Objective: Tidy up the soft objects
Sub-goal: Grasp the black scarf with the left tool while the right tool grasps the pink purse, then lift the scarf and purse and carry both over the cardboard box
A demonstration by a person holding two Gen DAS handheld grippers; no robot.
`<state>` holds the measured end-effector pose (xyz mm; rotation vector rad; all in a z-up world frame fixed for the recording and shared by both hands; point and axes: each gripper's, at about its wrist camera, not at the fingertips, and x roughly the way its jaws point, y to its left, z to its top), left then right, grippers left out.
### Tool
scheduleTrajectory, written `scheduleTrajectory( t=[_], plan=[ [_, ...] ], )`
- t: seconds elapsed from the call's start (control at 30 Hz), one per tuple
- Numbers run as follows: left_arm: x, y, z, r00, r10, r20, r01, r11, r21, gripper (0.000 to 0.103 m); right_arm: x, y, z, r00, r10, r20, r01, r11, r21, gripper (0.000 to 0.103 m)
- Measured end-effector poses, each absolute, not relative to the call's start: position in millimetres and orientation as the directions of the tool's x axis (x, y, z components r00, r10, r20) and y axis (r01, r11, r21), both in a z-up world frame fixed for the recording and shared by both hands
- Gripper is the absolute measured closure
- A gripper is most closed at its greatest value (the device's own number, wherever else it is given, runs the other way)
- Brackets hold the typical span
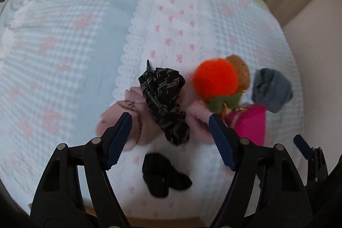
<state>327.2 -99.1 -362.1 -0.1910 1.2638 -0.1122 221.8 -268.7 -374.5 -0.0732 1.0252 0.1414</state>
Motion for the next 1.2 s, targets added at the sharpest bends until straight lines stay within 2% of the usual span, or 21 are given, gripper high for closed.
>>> scheduleTrajectory(
  t=[0.17,0.23,0.37,0.47,0.53,0.57,0.6,0.73,0.9,1.2],
  plan=[
    [351.7,-102.6,-397.1,0.256,-0.178,-0.95,-0.036,0.98,-0.194,0.036,235.3,-268.3,-407.1,0.48,0.096,-0.872,-0.173,0.985,0.013,0.0],
    [355.9,-100.8,-408.2,0.239,-0.172,-0.956,-0.061,0.98,-0.192,0.048,238.4,-266.2,-416.4,0.47,0.097,-0.878,-0.182,0.983,0.011,0.0],
    [362.0,-93.7,-424.1,0.214,-0.204,-0.955,-0.107,0.967,-0.231,0.058,247.0,-261.4,-432.4,0.458,0.091,-0.884,-0.205,0.979,-0.005,0.001],
    [366.3,-90.1,-427.3,0.208,-0.218,-0.954,-0.109,0.964,-0.244,0.065,253.7,-260.3,-438.8,0.447,0.106,-0.888,-0.21,0.978,0.011,0.009],
    [367.6,-89.2,-427.5,0.202,-0.22,-0.954,-0.108,0.963,-0.245,0.069,258.6,-257.4,-441.4,0.436,0.118,-0.892,-0.218,0.976,0.023,0.021],
    [368.5,-87.9,-426.8,0.202,-0.224,-0.954,-0.106,0.963,-0.248,0.07,261.1,-255.8,-442.6,0.428,0.128,-0.895,-0.224,0.974,0.032,0.033],
    [368.9,-87.3,-426.4,0.204,-0.226,-0.953,-0.105,0.962,-0.251,0.072,262.2,-255.4,-443.6,0.417,0.144,-0.897,-0.231,0.972,0.049,0.04],
    [365.3,-83.8,-422.4,0.217,-0.237,-0.947,-0.107,0.958,-0.265,0.074,263.2,-250.4,-441.0,0.413,0.16,-0.896,-0.235,0.97,0.065,0.048],
    [358.7,-82.1,-409.7,0.239,-0.245,-0.94,-0.107,0.955,-0.276,0.074,259.1,-249.9,-434.1,0.417,0.169,-0.893,-0.226,0.971,0.078,0.054],
    [350.2,-80.4,-368.9,0.296,-0.253,-0.921,-0.085,0.954,-0.289,0.074,250.4,-253.0,-398.6,0.464,0.166,-0.87,-0.2,0.977,0.079,0.057]
  ],
)
